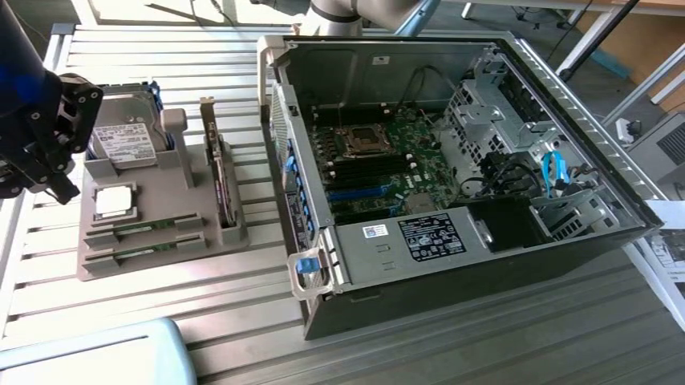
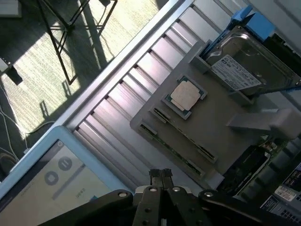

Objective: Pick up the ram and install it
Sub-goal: 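Pick up the ram and move it above insertion slot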

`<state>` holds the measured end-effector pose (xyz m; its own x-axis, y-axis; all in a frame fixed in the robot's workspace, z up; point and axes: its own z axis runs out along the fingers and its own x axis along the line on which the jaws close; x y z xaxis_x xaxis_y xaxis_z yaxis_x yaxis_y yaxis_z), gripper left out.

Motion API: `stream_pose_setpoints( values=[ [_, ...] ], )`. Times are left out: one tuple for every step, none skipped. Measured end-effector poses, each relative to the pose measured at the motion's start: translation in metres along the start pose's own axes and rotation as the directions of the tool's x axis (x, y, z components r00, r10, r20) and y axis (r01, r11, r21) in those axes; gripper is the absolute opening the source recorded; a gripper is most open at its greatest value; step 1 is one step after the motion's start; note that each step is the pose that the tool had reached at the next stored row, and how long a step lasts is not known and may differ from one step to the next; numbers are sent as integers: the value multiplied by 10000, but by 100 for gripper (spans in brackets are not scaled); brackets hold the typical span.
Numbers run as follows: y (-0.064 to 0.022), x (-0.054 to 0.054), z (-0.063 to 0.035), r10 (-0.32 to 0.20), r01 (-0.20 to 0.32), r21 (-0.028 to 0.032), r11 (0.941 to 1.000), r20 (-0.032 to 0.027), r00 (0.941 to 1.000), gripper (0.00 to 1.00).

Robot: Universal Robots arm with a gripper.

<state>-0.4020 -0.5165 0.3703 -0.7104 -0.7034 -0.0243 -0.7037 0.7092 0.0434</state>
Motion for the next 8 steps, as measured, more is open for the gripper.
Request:
stream_pose_setpoints(
  values=[
    [0, 0, 6, -240, 240, -6, 9997, -10, 9997, 11],
    [-1, 0, 11, -424, 424, -11, 9991, -18, 9991, 11],
    [-1, 0, 15, -598, 598, -15, 9982, -26, 9982, 11],
    [-1, 0, 19, -783, 783, -20, 9969, -34, 9969, 11],
    [-1, 1, 24, -968, 968, -26, 9953, -41, 9953, 11],
    [-1, 1, 28, -1136, 1136, -30, 9935, -48, 9935, 11],
    [-1, 1, 33, -1345, 1345, -37, 9909, -57, 9909, 11],
    [-1, 1, 38, -1508, 1508, -41, 9886, -62, 9885, 11]
  ],
)
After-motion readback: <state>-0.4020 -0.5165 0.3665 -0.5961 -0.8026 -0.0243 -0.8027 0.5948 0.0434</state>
